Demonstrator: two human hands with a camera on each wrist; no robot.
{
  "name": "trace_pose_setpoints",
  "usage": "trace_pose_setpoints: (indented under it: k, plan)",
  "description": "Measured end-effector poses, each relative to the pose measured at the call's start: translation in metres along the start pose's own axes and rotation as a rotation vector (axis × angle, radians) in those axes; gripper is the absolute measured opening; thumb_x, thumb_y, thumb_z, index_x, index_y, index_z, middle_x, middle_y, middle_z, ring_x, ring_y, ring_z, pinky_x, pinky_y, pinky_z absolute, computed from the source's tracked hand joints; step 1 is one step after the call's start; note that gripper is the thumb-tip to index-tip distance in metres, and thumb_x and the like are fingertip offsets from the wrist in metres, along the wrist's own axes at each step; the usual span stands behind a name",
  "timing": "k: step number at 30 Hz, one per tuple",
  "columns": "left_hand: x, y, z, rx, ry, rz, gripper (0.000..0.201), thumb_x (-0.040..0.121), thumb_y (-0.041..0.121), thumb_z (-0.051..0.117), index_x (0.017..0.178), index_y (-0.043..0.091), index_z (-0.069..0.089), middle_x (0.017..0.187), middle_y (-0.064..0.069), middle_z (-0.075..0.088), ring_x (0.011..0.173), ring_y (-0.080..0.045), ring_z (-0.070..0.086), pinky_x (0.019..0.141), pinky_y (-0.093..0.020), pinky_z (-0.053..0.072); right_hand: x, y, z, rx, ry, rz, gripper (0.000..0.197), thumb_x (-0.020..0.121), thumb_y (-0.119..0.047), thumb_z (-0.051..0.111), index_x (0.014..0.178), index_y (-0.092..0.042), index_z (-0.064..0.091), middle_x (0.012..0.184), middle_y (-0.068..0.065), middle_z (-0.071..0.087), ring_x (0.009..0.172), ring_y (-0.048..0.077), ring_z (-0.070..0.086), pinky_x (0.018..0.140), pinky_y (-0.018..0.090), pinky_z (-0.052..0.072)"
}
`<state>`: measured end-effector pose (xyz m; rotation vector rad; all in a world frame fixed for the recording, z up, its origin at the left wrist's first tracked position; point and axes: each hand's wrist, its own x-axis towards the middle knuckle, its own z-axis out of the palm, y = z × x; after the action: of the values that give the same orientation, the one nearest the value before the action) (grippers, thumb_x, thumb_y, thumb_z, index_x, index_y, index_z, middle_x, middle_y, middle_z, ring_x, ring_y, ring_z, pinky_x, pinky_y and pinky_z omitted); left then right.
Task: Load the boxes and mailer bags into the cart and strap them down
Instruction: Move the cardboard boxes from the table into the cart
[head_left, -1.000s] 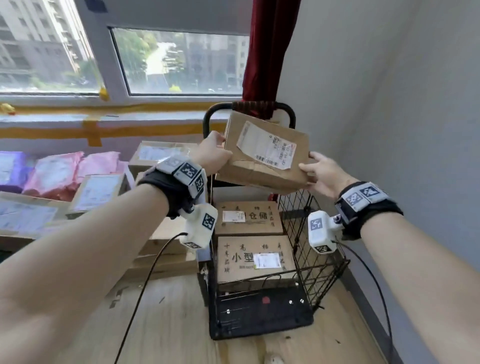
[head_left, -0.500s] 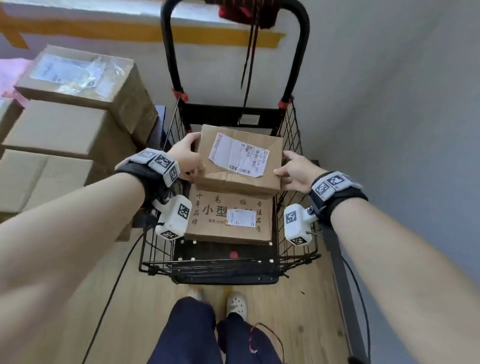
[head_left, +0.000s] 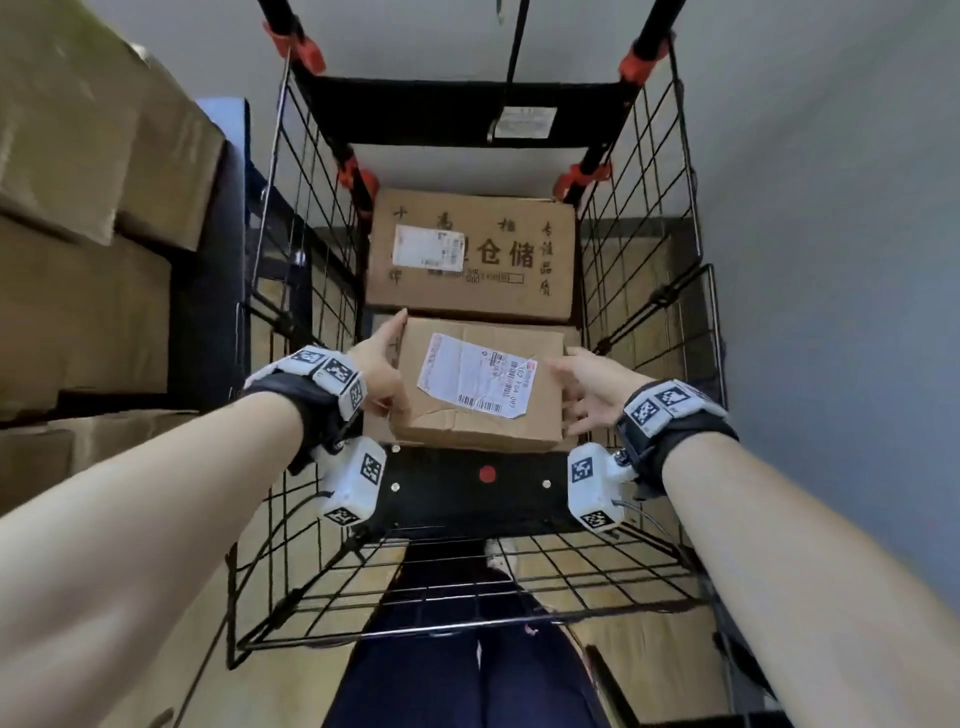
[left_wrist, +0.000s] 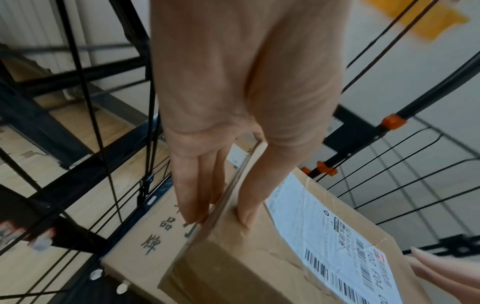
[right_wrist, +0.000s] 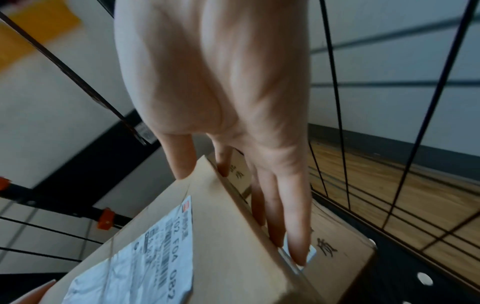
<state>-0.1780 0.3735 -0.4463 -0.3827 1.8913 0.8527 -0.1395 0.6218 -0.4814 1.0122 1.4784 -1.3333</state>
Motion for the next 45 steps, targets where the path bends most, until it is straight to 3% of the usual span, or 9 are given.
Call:
trace_pose_setpoints:
  k: [6, 13, 19, 22, 26, 30, 33, 40, 45]
  plan:
    - [0.054, -0.029, 0.013, -0.033, 0.009, -0.097, 0.084, 0.078, -0.011, 0.059, 0.143, 0.032, 0.026, 0.129, -0.017, 0.049, 0.104, -0.035, 0.056, 0.082, -0.050, 0.055, 0.053, 0.030, 0.012, 0.051, -0.052, 0.200, 0.053, 0.098, -0.044, 0.041, 0.143, -0.019, 0.028, 0.140, 0.030, 0.041, 0.122, 0.047, 0.048, 0.098, 0.061, 0.039]
    - [0.087, -0.052, 0.036, -0.111, 0.012, -0.295, 0.048, 0.088, 0.013, 0.057, 0.131, 0.017, 0.037, 0.094, -0.009, 0.049, 0.097, -0.035, 0.057, 0.088, -0.055, 0.052, 0.088, 0.066, 0.022, 0.072, -0.094, 0.359, 0.071, 0.092, -0.064, 0.033, 0.146, -0.017, 0.026, 0.137, 0.031, 0.043, 0.120, 0.048, 0.049, 0.093, 0.058, 0.043]
    - [0.106, -0.075, 0.057, -0.078, -0.025, -0.377, 0.029, 0.096, 0.011, 0.048, 0.122, 0.001, 0.043, 0.121, -0.026, 0.051, 0.105, -0.040, 0.055, 0.094, -0.052, 0.048, 0.112, 0.091, 0.023, 0.039, -0.114, 0.434, 0.070, 0.092, -0.061, 0.039, 0.148, -0.026, 0.017, 0.136, 0.033, 0.043, 0.119, 0.050, 0.049, 0.091, 0.062, 0.043]
    - [0.113, -0.086, 0.064, -0.078, -0.046, -0.436, 0.040, 0.094, 0.010, 0.051, 0.131, 0.001, 0.039, 0.113, -0.025, 0.053, 0.109, -0.045, 0.054, 0.092, -0.057, 0.048, 0.125, 0.101, 0.027, 0.014, -0.139, 0.475, 0.078, 0.091, -0.062, 0.040, 0.151, -0.022, 0.010, 0.137, 0.033, 0.043, 0.120, 0.050, 0.048, 0.095, 0.061, 0.043]
    - [0.120, -0.101, 0.072, -0.041, -0.060, -0.442, 0.040, 0.095, 0.007, 0.049, 0.134, 0.000, 0.039, 0.091, -0.017, 0.053, 0.097, -0.037, 0.057, 0.091, -0.047, 0.048, 0.140, 0.110, 0.034, 0.002, -0.195, 0.512, 0.078, 0.091, -0.061, 0.039, 0.151, -0.017, 0.014, 0.140, 0.031, 0.041, 0.124, 0.048, 0.045, 0.093, 0.059, 0.043]
    - [0.130, -0.117, 0.075, -0.041, -0.005, -0.457, 0.042, 0.091, 0.008, 0.055, 0.130, 0.001, 0.039, 0.119, -0.021, 0.053, 0.102, -0.036, 0.057, 0.090, -0.049, 0.052, 0.152, 0.114, 0.041, -0.011, -0.216, 0.509, 0.072, 0.094, -0.056, 0.039, 0.148, -0.012, 0.021, 0.142, 0.030, 0.039, 0.126, 0.048, 0.044, 0.091, 0.057, 0.044]
    - [0.134, -0.130, 0.076, -0.094, -0.014, -0.492, 0.040, 0.090, 0.007, 0.055, 0.127, 0.005, 0.040, 0.118, -0.021, 0.053, 0.105, -0.039, 0.058, 0.081, -0.049, 0.055, 0.158, 0.116, 0.046, -0.008, -0.225, 0.497, 0.070, 0.095, -0.054, 0.039, 0.149, -0.014, 0.018, 0.142, 0.032, 0.037, 0.127, 0.048, 0.043, 0.089, 0.054, 0.045]
    - [0.149, -0.156, 0.081, -0.133, -0.030, -0.455, 0.045, 0.091, 0.001, 0.049, 0.132, 0.015, 0.042, 0.132, -0.015, 0.047, 0.116, -0.035, 0.051, 0.094, -0.048, 0.050, 0.171, 0.123, 0.053, -0.004, -0.204, 0.440, 0.067, 0.097, -0.046, 0.042, 0.151, -0.019, 0.014, 0.148, 0.030, 0.029, 0.129, 0.049, 0.039, 0.102, 0.050, 0.041]
    - [0.142, -0.151, 0.090, 0.396, -0.083, -0.174, 0.048, 0.094, 0.010, 0.047, 0.141, 0.012, 0.036, 0.136, -0.014, 0.049, 0.112, -0.027, 0.054, 0.092, -0.033, 0.044, 0.162, 0.110, 0.059, -0.365, -0.144, 0.284, 0.055, 0.098, -0.043, 0.041, 0.144, -0.015, 0.031, 0.143, 0.015, 0.043, 0.125, 0.033, 0.048, 0.102, 0.045, 0.043]
